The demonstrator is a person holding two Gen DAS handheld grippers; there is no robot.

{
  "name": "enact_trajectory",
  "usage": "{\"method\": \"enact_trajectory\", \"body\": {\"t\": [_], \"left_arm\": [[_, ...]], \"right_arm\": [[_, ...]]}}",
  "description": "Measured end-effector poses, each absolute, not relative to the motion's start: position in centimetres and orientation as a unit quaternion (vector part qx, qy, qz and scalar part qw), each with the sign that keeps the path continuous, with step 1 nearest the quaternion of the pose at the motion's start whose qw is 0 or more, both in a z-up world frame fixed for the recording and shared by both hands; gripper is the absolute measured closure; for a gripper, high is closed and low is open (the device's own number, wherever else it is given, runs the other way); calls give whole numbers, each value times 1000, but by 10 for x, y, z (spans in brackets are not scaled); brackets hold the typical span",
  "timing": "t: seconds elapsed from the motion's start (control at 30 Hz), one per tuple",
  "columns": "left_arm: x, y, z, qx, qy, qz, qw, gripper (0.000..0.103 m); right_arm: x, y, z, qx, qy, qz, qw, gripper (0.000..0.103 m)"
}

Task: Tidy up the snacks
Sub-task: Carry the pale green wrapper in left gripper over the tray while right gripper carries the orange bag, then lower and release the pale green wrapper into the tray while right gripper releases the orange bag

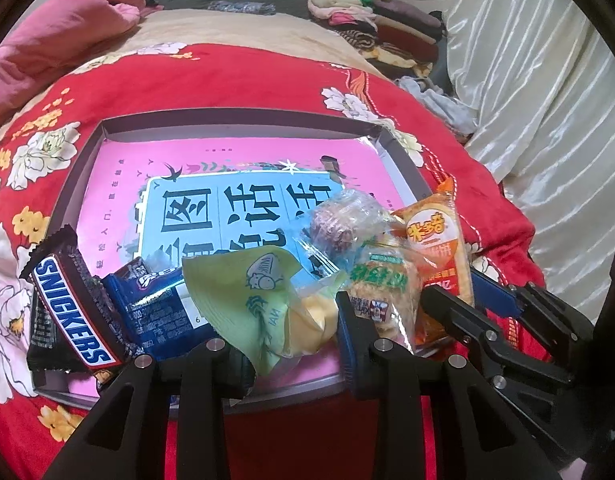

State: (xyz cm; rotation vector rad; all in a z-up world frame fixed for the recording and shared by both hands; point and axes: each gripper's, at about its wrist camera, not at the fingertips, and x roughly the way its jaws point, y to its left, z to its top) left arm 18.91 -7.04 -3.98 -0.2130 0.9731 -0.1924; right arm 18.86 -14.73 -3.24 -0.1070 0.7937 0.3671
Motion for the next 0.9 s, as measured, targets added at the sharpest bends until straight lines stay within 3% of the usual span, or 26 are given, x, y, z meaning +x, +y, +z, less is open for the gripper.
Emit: {"method": "enact_trajectory", "body": {"t": [0.9], "left_arm": [[189, -73, -41, -97, 468, -88, 874, 68]], "right_arm": [[192, -155, -32, -32, 383, 184, 905, 69]]}}
